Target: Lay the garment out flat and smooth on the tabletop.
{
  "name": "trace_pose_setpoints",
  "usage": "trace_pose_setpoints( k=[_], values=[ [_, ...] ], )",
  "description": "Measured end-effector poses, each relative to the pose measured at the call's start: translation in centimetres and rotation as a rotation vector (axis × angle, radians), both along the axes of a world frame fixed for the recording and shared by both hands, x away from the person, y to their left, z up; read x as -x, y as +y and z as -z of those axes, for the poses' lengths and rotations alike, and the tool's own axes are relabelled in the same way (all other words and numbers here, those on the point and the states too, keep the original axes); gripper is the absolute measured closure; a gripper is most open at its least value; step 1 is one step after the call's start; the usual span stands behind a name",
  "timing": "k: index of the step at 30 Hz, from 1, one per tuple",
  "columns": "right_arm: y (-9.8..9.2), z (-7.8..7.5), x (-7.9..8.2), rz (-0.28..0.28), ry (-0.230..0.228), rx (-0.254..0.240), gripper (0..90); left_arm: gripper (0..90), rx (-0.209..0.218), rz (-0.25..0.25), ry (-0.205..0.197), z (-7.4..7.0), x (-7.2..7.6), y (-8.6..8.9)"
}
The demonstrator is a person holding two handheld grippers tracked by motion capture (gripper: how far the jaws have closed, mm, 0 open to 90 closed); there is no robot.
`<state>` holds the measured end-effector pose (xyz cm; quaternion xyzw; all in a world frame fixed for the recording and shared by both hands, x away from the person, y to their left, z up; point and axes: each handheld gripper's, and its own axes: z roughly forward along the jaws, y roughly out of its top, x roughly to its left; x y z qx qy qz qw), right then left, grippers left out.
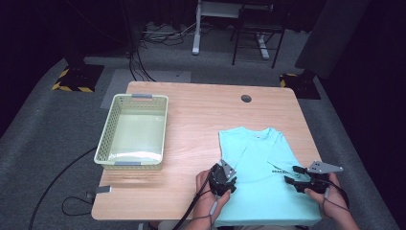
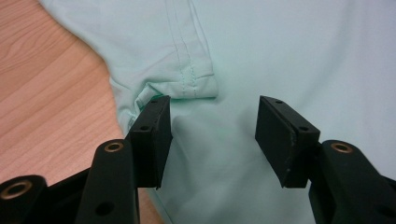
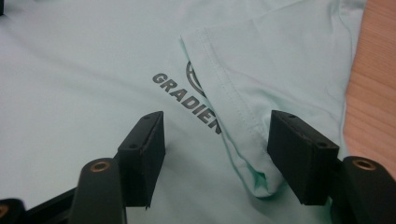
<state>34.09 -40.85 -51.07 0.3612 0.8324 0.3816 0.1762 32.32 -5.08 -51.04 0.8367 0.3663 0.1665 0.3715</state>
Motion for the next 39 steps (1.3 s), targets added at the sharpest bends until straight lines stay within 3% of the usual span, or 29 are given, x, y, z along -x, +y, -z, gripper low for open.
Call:
trace_pose_setpoints(
  k=[10,15,18,20,22,25,26,27,32,39],
  values=[
    [0.0,0.0,0.1,-0.005,0.001,-0.002,37.2,42.6,-0.001,0.018,0.005,0.0,0.2,-0.1],
    [0.0,0.0,0.1,-0.005,0.001,-0.003,37.1,29.9,0.001,0.034,0.020,0.0,0.0,-0.1],
    [-0.1,0.0,0.0,-0.009,0.004,-0.006,37.1,23.7,-0.016,0.071,0.020,0.1,0.0,-0.3],
    [0.0,0.0,0.0,-0.008,-0.001,-0.002,37.1,23.1,-0.017,0.069,0.021,0.0,0.0,-0.3],
    [0.0,0.0,0.0,-0.009,0.001,-0.003,37.2,16.5,-0.025,0.065,0.037,0.0,-0.2,-0.3],
    [0.0,0.0,0.0,-0.009,-0.002,-0.001,37.2,16.4,-0.007,0.064,0.051,-0.2,-0.4,-0.2],
    [0.0,0.0,0.0,-0.009,-0.002,-0.001,37.2,16.3,0.033,0.048,0.066,-0.5,-0.5,-0.1],
    [0.0,0.0,0.0,-0.009,-0.002,-0.001,37.2,16.5,0.042,0.046,0.071,-0.9,-0.6,0.0],
    [0.0,0.0,0.0,-0.009,-0.001,-0.002,37.2,16.2,0.041,0.049,0.046,-2.0,-1.1,0.2],
    [0.0,0.0,0.0,-0.009,-0.001,-0.002,37.2,16.3,0.007,0.063,0.032,-3.2,-2.1,-0.6]
  ],
)
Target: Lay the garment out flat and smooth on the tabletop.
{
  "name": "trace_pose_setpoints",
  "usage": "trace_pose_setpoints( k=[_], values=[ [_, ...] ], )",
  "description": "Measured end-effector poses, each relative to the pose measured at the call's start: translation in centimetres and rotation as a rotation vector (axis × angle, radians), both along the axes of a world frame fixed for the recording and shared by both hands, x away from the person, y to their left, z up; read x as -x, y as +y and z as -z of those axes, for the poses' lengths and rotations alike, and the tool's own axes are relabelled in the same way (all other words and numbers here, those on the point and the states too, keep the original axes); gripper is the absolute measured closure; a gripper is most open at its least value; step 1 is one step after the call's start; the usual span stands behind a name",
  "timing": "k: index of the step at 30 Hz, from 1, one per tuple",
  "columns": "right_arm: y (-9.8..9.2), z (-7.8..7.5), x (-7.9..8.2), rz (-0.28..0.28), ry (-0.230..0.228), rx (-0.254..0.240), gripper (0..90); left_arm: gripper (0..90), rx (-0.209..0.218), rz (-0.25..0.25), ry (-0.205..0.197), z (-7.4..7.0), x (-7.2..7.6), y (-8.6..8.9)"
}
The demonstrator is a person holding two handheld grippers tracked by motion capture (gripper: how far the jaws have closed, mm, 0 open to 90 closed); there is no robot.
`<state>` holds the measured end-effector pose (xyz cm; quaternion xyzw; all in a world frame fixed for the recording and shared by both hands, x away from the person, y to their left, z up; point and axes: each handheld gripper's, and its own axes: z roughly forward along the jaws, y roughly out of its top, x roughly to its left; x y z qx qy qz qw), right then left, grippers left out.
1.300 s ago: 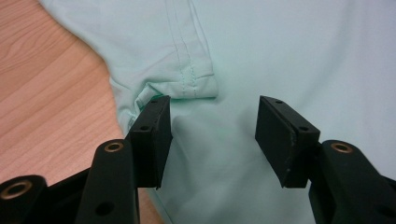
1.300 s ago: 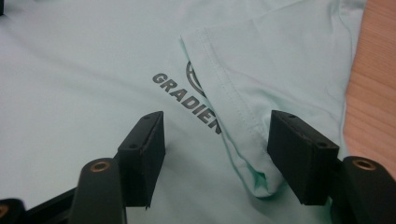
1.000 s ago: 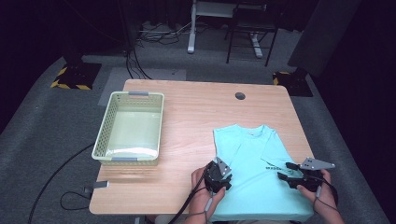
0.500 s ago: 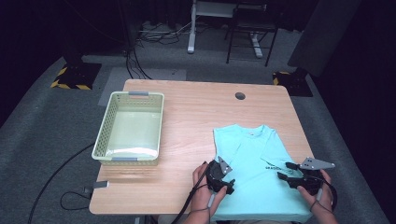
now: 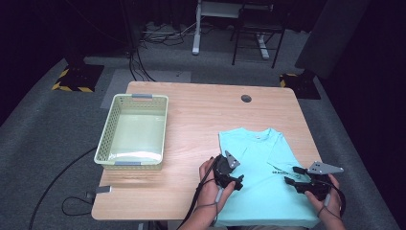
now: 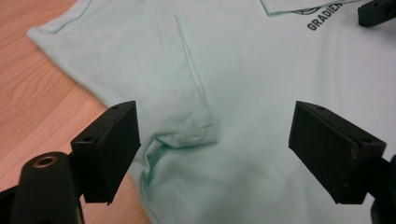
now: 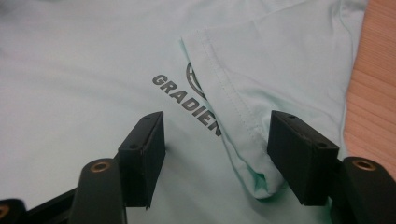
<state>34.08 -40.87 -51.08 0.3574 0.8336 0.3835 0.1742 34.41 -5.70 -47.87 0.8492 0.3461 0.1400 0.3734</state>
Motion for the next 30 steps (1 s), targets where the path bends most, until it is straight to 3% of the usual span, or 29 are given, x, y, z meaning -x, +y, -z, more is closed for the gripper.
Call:
trace_pose_setpoints(
  k=[14,22,30],
  values=[
    [0.0,0.0,0.0,0.000,0.001,-0.001,37.2,19.9,-0.001,0.058,-0.006,-3.0,-2.1,-1.3],
    [0.0,0.0,0.0,-0.001,0.001,-0.001,37.2,22.7,0.005,0.084,0.011,-4.1,-3.6,-2.0],
    [0.0,0.0,0.0,-0.001,0.001,-0.002,37.2,24.9,0.004,0.060,0.023,-4.5,-5.1,-2.6]
  ],
)
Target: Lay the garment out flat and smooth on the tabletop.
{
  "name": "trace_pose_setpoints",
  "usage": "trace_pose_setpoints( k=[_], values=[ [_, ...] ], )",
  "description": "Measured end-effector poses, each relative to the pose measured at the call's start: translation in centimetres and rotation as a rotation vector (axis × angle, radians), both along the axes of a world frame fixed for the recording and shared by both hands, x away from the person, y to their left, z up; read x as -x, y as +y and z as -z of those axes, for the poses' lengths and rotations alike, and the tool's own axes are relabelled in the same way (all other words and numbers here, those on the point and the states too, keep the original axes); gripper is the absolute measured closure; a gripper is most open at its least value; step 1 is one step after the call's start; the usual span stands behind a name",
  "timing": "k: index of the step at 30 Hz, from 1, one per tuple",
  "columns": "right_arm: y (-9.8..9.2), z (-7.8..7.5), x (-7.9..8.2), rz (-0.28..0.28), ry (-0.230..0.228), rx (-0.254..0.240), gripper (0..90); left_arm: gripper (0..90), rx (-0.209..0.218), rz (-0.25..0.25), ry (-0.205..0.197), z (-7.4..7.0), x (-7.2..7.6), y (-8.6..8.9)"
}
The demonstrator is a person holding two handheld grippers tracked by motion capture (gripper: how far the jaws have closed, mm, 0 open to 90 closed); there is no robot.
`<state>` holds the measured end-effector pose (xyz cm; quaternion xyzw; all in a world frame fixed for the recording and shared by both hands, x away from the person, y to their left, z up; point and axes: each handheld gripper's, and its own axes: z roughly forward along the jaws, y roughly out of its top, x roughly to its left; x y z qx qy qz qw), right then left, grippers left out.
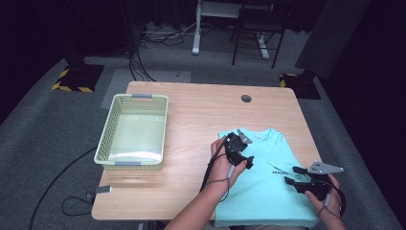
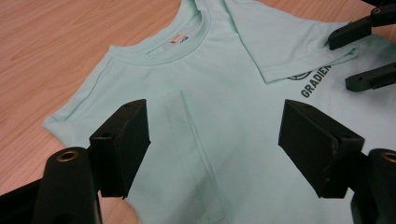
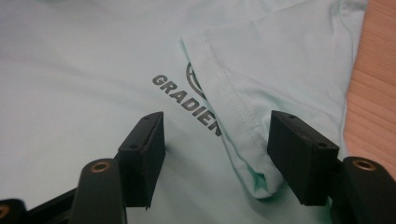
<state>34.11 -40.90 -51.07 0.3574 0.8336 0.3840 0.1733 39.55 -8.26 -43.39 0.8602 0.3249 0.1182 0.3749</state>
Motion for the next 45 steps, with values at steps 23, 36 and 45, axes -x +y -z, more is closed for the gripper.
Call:
trace_pose_setpoints(
  k=[23,36,45],
  values=[
    [0.0,0.0,0.0,0.000,0.000,0.000,37.1,42.2,-0.053,-0.001,0.074,4.1,-3.8,-3.1],
    [0.0,0.0,0.0,-0.001,0.000,0.000,37.0,71.2,-0.169,-0.054,0.045,5.4,-4.6,-3.5],
    [0.0,0.0,0.0,0.000,0.001,0.000,37.1,87.8,-0.156,-0.065,-0.014,4.2,-4.0,-3.2]
  ],
)
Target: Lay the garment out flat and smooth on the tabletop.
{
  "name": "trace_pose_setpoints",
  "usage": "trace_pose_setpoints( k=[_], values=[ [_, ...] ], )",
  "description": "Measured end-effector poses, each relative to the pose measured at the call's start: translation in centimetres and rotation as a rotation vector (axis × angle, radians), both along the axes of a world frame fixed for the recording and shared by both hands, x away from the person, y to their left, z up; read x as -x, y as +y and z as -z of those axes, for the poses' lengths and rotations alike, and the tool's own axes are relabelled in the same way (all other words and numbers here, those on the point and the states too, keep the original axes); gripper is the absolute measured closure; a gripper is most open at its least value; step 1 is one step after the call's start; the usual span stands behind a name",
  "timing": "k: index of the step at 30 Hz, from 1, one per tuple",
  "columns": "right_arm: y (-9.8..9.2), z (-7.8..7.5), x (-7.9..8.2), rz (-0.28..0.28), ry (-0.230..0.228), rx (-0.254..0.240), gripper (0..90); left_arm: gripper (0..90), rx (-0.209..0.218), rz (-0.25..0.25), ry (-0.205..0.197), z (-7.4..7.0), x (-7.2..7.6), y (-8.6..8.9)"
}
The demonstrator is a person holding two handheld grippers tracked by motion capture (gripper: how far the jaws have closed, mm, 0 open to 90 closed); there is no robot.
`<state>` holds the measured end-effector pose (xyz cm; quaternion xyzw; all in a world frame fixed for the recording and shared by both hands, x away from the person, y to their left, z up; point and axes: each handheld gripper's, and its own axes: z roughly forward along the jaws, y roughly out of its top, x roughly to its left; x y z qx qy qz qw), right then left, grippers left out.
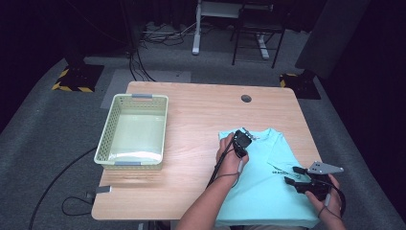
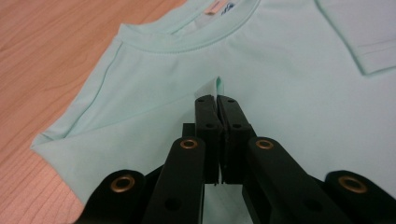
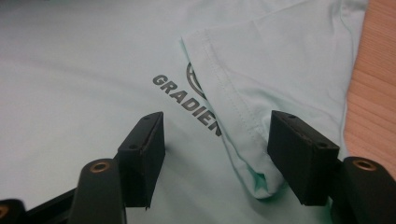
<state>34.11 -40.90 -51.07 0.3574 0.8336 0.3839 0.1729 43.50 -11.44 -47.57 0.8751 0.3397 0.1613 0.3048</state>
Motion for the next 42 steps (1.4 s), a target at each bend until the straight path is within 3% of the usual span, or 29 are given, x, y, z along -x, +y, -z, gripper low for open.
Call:
trace_pose_setpoints(
  k=[12,19,27,34,38,39,41,42],
  values=[
    [0.0,0.0,0.0,0.001,-0.003,0.003,37.0,87.4,0.041,-0.034,-0.059,-3.0,1.3,3.2],
    [0.1,0.0,0.1,0.002,-0.003,0.003,37.0,87.0,0.039,-0.066,-0.088,-4.1,1.9,5.3],
    [0.1,0.0,0.0,0.002,-0.003,0.002,37.0,86.8,0.010,-0.106,-0.100,-4.3,2.8,7.9],
    [0.1,0.0,0.1,0.002,-0.004,0.003,37.0,85.3,0.014,-0.164,-0.084,-3.2,3.4,11.0],
    [0.1,0.0,0.1,0.004,-0.003,0.003,36.9,72.7,0.017,-0.207,-0.068,-2.6,3.8,12.7],
    [0.1,0.0,0.1,0.004,-0.005,0.005,36.7,69.1,0.032,-0.227,-0.057,-2.4,4.1,13.8],
    [0.1,0.0,0.1,0.005,-0.006,0.007,36.0,55.2,0.042,-0.235,-0.042,-2.3,4.3,14.0],
    [0.1,0.0,0.1,0.004,-0.004,0.007,34.5,55.2,0.063,-0.240,-0.037,-2.1,4.6,14.5]
  ],
)
